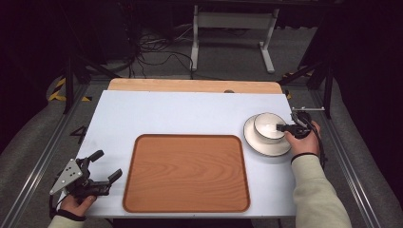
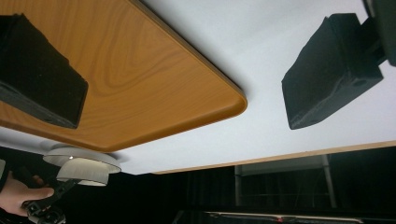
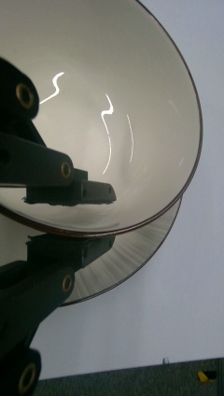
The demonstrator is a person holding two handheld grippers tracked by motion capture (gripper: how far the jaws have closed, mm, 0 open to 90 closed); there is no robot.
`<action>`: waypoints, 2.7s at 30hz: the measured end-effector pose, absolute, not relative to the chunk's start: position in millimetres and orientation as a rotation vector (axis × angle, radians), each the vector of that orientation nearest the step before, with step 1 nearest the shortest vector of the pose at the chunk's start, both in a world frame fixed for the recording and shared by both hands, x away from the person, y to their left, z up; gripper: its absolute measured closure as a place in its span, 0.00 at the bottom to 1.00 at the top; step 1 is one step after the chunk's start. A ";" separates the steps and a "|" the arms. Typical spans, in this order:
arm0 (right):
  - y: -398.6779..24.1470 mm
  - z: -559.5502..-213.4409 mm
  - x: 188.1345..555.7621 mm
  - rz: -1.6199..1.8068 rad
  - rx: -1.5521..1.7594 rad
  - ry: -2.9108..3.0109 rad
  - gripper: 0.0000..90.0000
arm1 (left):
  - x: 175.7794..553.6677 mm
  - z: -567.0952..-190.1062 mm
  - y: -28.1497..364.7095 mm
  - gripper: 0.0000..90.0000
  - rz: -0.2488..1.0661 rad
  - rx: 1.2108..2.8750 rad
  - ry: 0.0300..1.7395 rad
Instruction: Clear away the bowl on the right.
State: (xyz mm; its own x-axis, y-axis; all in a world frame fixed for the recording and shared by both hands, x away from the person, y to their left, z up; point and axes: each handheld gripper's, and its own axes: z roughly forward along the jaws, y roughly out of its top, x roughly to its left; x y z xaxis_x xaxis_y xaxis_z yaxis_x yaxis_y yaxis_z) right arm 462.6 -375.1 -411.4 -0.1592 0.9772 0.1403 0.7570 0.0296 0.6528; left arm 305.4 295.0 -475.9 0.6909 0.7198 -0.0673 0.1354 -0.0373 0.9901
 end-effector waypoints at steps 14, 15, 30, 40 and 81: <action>-374.6 -410.1 461.6 0.861 1.824 1.934 0.92 | 305.4 -475.9 294.9 0.01 0.543 1.565 0.723; -374.7 -409.9 461.6 0.862 1.833 1.929 0.92 | 305.4 -475.9 294.9 0.01 0.543 1.565 0.723; -371.1 -395.8 459.4 0.883 1.902 1.912 0.91 | 305.4 -475.9 294.9 0.01 0.543 1.565 0.724; -366.2 -373.1 454.7 0.905 1.890 1.914 0.90 | 305.4 -475.8 295.1 0.01 0.541 1.567 0.724; -318.2 -311.9 422.5 1.011 1.821 2.004 0.89 | 305.5 -475.9 295.0 0.01 0.542 1.564 0.726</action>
State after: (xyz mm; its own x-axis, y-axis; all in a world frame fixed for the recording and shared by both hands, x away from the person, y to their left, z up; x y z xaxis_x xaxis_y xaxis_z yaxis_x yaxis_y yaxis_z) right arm 422.5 -318.2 -311.9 -0.1871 0.9470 0.2612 0.7728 -0.0222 0.6342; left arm 305.5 295.0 -475.9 0.6899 0.7205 -0.0701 0.1374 -0.0353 0.9899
